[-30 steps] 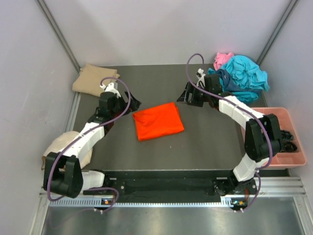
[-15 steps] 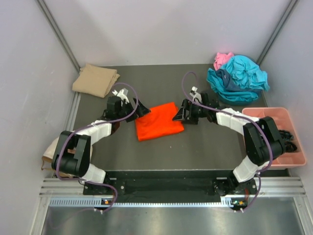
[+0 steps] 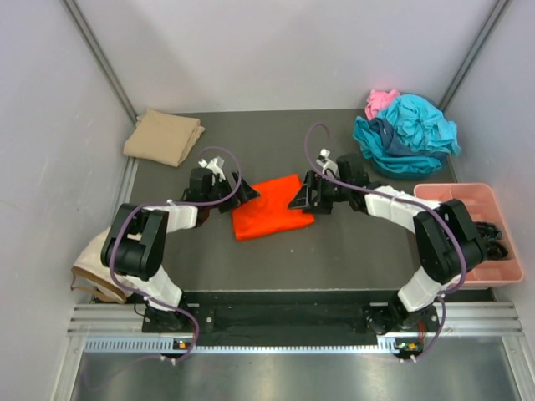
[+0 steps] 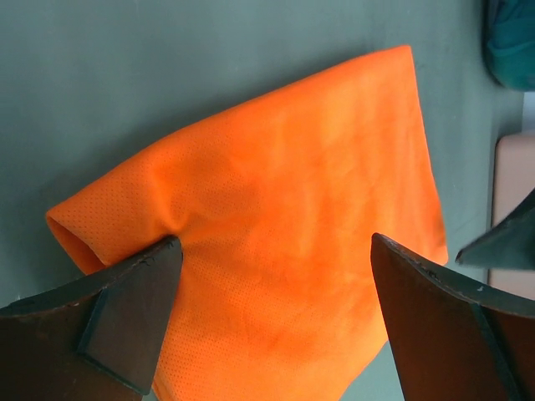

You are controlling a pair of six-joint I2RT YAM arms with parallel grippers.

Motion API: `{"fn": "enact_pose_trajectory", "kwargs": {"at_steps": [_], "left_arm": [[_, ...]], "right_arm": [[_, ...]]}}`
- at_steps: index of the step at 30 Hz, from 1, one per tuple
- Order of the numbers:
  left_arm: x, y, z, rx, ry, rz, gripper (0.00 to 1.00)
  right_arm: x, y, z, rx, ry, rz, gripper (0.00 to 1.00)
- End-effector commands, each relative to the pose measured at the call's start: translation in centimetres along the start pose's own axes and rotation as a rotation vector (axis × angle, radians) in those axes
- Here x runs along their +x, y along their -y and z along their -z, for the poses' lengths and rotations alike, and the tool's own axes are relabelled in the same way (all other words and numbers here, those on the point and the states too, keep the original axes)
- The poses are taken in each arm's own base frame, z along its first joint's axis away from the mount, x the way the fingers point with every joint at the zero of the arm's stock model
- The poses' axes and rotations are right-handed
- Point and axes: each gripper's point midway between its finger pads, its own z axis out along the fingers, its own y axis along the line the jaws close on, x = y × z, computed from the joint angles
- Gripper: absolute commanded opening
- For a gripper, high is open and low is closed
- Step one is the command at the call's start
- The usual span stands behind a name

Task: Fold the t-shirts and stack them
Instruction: Smooth out wrinkles on the folded tshirt

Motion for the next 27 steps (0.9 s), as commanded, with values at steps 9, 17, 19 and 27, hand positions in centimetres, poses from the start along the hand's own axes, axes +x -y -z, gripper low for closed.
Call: {"fn": "enact_pose_trajectory", "kwargs": {"at_steps": [9,17,19,27], "left_arm": [[-4.8,4.0,-0.7,0.098,0.085,-0.037,0.99],[-8.6,6.8,-1.5,0.163,0.148,-0.041,0.99],[-8.7,6.3,-2.4,0.163,0.146,-0.034,0.99],[-7.2,4.1,-7.2,0.193,0.1,0.007,0.99]], "right_arm": [[4.7,-2.7,1.0,0.003,-0.053,0.059,0.78],[6.8,0.7,0.9,0.082,-0.047,0.034,0.78],[7.0,1.3,0.6,0.092,-0.047,0.021,0.78],[6.7,1.7,-2.0,0.081,-0.04,0.027,0.78]]}}
